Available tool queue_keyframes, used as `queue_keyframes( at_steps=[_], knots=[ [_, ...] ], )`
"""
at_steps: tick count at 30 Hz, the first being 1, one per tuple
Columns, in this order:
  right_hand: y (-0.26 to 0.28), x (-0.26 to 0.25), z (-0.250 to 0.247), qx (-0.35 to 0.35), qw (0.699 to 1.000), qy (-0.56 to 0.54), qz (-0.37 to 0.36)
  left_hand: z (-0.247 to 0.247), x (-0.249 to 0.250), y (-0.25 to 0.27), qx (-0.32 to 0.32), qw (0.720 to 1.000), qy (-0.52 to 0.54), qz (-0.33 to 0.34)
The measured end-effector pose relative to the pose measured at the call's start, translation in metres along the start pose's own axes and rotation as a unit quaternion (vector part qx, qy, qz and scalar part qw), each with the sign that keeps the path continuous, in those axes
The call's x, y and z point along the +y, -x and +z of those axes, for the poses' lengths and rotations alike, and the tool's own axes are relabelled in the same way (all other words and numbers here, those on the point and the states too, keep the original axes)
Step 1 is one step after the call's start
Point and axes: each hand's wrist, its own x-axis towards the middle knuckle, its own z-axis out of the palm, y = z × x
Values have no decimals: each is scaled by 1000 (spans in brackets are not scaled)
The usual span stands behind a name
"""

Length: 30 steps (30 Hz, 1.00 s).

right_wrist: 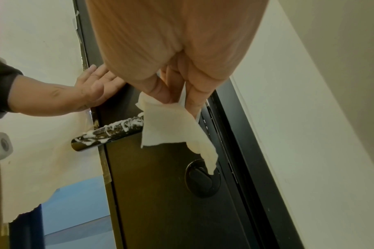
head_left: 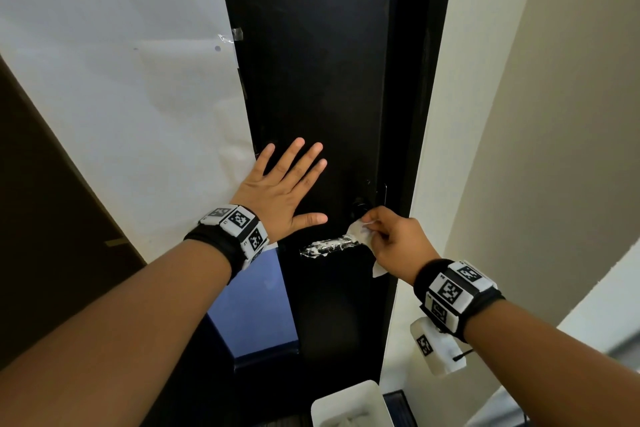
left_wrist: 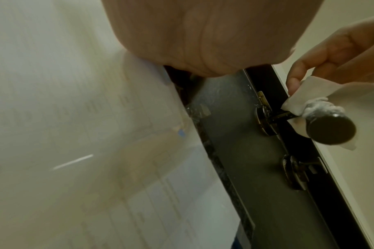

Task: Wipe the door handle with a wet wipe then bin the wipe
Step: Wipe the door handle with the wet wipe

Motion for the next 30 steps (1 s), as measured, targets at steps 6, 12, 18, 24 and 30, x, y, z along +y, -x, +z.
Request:
queue_keyframes(
  at_steps=[6,12,18,24,30],
  knots=[
    [7,-7,-2,2,999,33,1,0,0,0,-1,1000,2,-2],
    [11,-12,-7,-58,994,91,12,1,0,-1,-1,1000,3,-4],
    [16,-11,-10,-33,992,123,-9,2,1,-1,2,1000,5,-4],
    [11,-3,-4,4,999,33,-3,3,0,-1,7,1000,6,-1],
    [8,-2,-1,9,1000,17,-11,3,0,-1,9,1000,4,-1]
  ],
)
